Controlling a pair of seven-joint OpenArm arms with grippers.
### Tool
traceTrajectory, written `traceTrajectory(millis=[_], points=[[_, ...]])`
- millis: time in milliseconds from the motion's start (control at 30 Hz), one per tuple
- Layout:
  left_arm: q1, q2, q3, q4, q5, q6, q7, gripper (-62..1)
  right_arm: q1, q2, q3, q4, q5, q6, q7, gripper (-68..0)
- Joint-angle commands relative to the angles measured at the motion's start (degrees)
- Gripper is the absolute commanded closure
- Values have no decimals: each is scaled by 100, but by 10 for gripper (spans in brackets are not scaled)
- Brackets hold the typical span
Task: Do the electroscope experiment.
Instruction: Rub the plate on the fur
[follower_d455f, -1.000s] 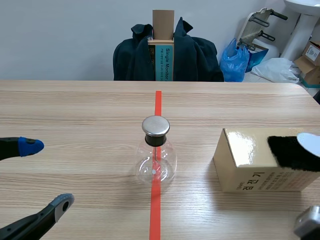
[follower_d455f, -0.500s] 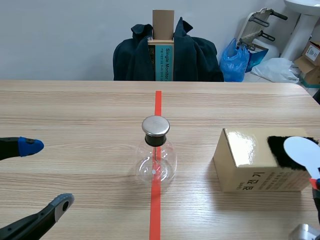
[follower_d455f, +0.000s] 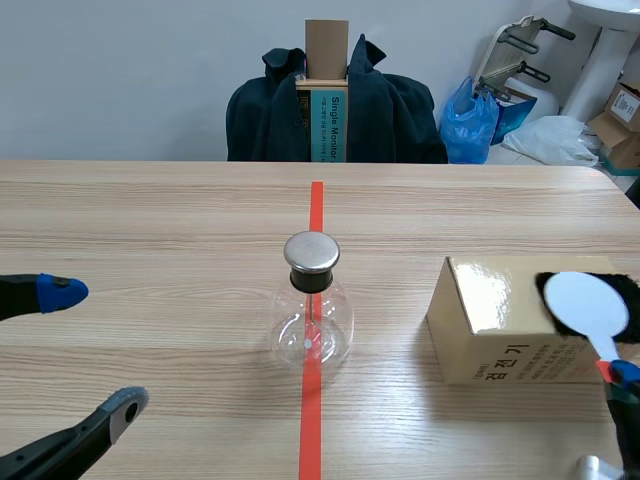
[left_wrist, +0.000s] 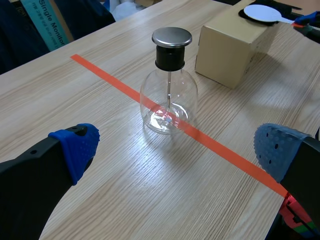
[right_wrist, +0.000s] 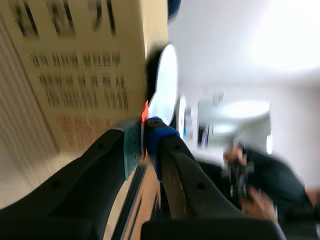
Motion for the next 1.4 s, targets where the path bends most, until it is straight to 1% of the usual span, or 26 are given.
traceTrajectory(millis=[0,33,67,133,167,200,300,333,367,400,467,500,600,633,700,767,800,900,933,967,1000,1067,1133,1200,1300,1367], points=[[-17,28,31,46,-39,-9,-81,-623,66,85,131,39,74,-7,-337,-9],[-17,28,31,46,-39,-9,-81,-623,63,107,151,39,74,66,-269,-9],[-17,28,31,46,-39,-9,-81,-623,63,144,146,39,68,149,-4,-8],[-17,39,31,46,-39,-9,-83,-623,66,162,103,39,68,173,658,-9],[-17,50,31,46,-39,-9,-81,-623,66,151,74,39,63,173,787,-9],[-17,61,31,46,-39,-9,-81,-623,63,131,57,39,55,153,662,-9],[-20,59,31,46,-39,-9,-81,-623,63,68,66,39,52,46,-428,-8],[-20,59,31,46,-39,-9,-81,-623,63,83,70,39,52,72,-516,-8],[-20,59,31,46,-39,-9,-81,-623,61,98,68,39,52,136,-348,-9],[-20,59,31,46,-39,-9,-81,-623,63,101,66,39,48,197,26,-8],[-20,59,31,46,-39,-9,-81,-623,66,96,17,39,48,197,608,-8],[-20,59,31,46,-39,-9,-81,-623,63,90,-2,39,48,192,601,-9],[-20,59,31,46,-39,-9,-81,-623,63,48,13,39,48,87,-400,-8],[-20,59,31,46,-39,-9,-81,-623,61,70,17,39,50,144,-494,-9],[-20,59,31,46,-39,-9,-81,-623,66,107,13,39,48,350,-48,-9],[-20,61,31,46,-39,-9,-81,-623,96,111,-20,39,50,409,494,-9],[-20,61,31,46,-39,-9,-81,-623,98,94,-39,39,50,409,466,-9],[-20,59,31,46,-39,-9,-81,-623,63,20,0,39,48,389,-468,-9],[-20,59,31,46,-37,-9,-79,-623,61,24,35,39,48,422,-555,-9],[-20,59,31,46,-37,-9,-79,-623,63,35,48,39,50,485,-448,-9],[-20,59,31,46,-37,-9,-79,-623,72,35,46,42,48,546,-142,-9],[-17,59,33,46,-37,-9,-79,-623,101,13,4,42,50,557,216,-8],[-17,59,33,46,-39,-9,-79,-623,96,-42,7,42,50,426,-199,-9],[-20,59,33,46,-39,-9,-81,-623,94,-26,50,42,48,415,-544,-8],[-17,59,33,46,-39,-9,-79,-623,140,2,52,42,24,444,61,-8],[-17,59,33,46,-39,-9,-81,-623,160,-33,48,48,28,391,-24,-9]])
